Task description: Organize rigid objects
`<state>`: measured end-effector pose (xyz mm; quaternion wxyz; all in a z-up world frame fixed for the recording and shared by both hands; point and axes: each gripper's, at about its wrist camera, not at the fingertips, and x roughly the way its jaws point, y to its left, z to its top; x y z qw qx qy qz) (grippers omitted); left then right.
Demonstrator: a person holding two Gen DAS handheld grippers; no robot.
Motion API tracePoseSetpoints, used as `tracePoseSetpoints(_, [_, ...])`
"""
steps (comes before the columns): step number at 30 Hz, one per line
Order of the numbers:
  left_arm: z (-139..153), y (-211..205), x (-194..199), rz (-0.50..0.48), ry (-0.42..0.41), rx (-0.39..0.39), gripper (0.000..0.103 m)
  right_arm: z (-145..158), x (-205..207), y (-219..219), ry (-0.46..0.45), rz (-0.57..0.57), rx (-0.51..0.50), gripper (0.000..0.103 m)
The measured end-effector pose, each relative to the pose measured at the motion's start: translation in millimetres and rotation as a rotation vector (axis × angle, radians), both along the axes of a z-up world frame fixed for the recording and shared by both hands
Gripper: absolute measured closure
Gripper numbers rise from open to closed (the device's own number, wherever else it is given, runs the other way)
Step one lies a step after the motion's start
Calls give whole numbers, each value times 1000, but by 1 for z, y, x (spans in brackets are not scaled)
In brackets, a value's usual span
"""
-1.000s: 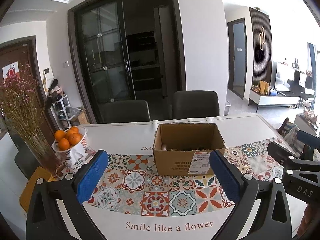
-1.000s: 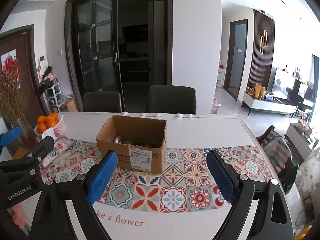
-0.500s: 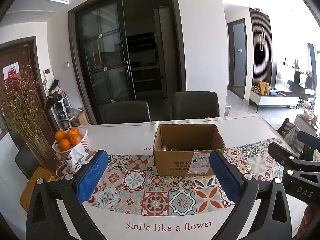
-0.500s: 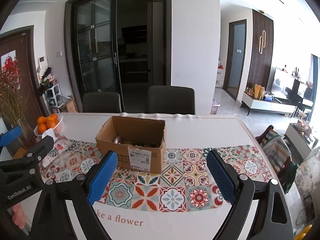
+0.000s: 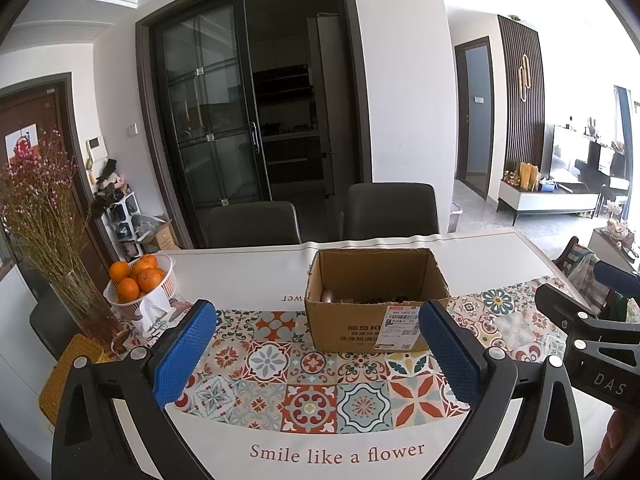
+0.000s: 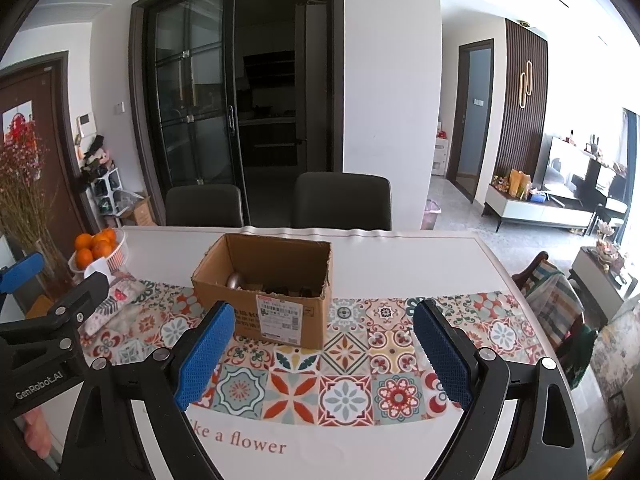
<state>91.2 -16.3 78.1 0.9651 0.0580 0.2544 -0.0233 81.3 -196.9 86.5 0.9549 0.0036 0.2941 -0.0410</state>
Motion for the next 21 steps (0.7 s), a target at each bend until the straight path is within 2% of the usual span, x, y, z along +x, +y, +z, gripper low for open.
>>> tracePoseSetpoints(21, [-1,-1,3,0,5,0,0,0,4,-1,4,2,4,12])
